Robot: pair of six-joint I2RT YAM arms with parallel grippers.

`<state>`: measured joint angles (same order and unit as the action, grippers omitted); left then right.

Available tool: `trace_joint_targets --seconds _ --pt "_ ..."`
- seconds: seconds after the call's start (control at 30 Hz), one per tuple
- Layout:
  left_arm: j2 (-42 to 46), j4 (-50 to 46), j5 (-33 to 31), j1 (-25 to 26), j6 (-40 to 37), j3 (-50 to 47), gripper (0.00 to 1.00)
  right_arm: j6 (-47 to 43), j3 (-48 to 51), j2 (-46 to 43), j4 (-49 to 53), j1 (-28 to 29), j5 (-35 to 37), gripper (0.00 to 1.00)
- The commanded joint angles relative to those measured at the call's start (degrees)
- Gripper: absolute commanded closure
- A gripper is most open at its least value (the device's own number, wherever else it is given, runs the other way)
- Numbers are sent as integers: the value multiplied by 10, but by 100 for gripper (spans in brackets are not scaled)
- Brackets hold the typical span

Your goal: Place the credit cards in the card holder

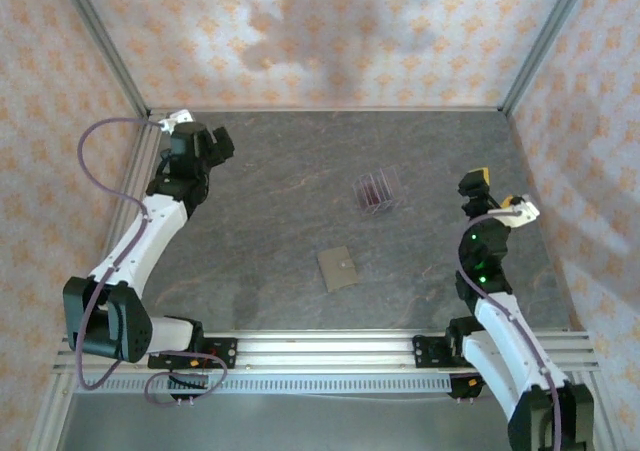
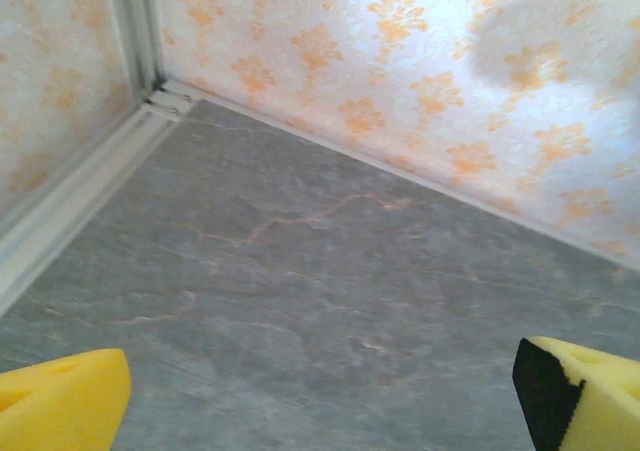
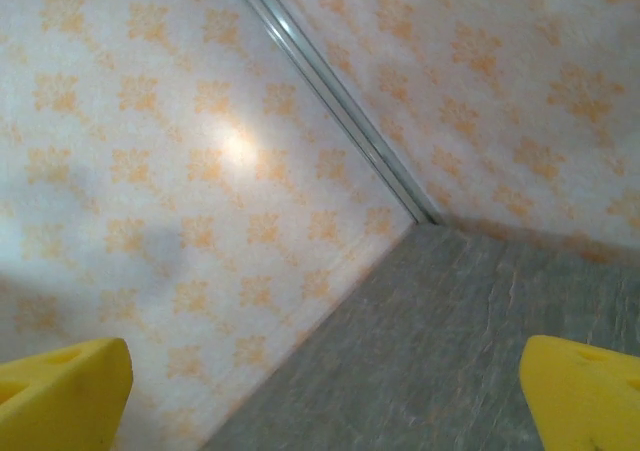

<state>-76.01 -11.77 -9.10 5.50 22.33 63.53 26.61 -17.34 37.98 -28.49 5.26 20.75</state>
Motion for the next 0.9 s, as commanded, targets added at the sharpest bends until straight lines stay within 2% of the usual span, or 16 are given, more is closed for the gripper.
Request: trace_joint_targets --seconds 0.0,0.1,0.23,0.27,0.37,0.43,0.53,0.67,0.73,0.87 --pt "0 -134 106 -5 77 -12 0 103 11 -56 105 -8 -48 1" --pt "21 -120 154 7 80 -37 0 57 -61 -52 235 -6 -106 1" --pt "21 -103 232 46 73 -56 0 23 -189 36 439 18 -118 1" --pt "18 -102 250 60 73 -58 1 11 -212 55 469 41 -104 1" --pt "9 -94 294 104 76 -71 12 -16 -251 100 529 125 -62 0" --pt "8 -82 309 127 80 -89 18 -22 -270 133 559 174 -64 1" --pt "4 -26 341 159 108 -133 27 -24 -281 185 574 249 -80 12" --pt "-38 10 375 196 120 -154 51 -24 -283 246 557 338 -97 27" --pt "-60 37 396 205 127 -164 59 -24 -285 273 543 369 -118 33" --pt "-123 66 435 224 130 -160 71 -17 -289 334 512 418 -161 53"
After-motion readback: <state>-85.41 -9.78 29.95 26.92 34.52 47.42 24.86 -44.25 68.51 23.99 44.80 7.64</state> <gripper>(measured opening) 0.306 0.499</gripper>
